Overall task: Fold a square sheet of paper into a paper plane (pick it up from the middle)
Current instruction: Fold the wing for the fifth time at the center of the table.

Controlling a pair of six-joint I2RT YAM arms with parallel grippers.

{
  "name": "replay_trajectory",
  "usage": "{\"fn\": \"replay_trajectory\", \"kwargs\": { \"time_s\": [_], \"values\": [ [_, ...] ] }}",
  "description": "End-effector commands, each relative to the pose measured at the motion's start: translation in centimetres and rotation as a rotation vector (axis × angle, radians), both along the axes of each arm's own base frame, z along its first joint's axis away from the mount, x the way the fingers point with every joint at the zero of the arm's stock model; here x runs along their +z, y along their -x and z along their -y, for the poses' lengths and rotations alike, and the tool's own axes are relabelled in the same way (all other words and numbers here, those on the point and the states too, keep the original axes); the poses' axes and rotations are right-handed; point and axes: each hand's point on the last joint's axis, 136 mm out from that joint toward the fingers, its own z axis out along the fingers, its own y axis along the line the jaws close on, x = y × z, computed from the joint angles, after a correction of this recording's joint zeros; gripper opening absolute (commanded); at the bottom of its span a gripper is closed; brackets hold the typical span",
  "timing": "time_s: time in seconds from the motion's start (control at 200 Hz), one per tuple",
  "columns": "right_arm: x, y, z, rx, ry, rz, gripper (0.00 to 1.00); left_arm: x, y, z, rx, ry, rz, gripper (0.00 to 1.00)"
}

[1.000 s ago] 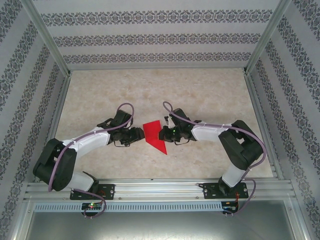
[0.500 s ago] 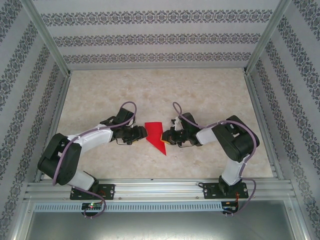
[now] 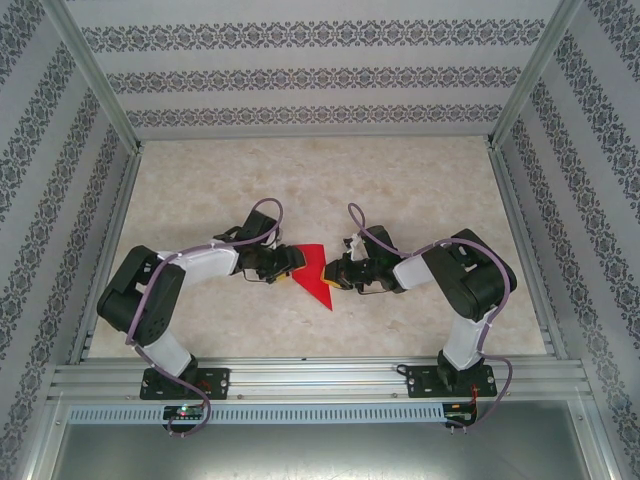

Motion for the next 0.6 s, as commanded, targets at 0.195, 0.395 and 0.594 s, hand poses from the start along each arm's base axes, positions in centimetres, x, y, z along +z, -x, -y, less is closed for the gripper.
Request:
{"fn": "replay_trajectory", "kwargs": {
  "time_s": [0.195,0.395,0.594],
  "values": [
    [-4.65,0.55,1.69,-0.062,0.143,-0.068,0.15,0.72,-1.79,1.39,0.004,0.066,0.018,0.55],
    [-4.82,0.58,1.72,-0.059,0.147,-0.069,0.16,0.77,-2.04,1.76,0.008,0.092,0.016,0.54],
    [-4.52,0.47,1.64,-0.054,0.146,-0.062,0.17,0.77,-2.08,1.98,0.009,0.106,0.011,0.36]
  ]
}}
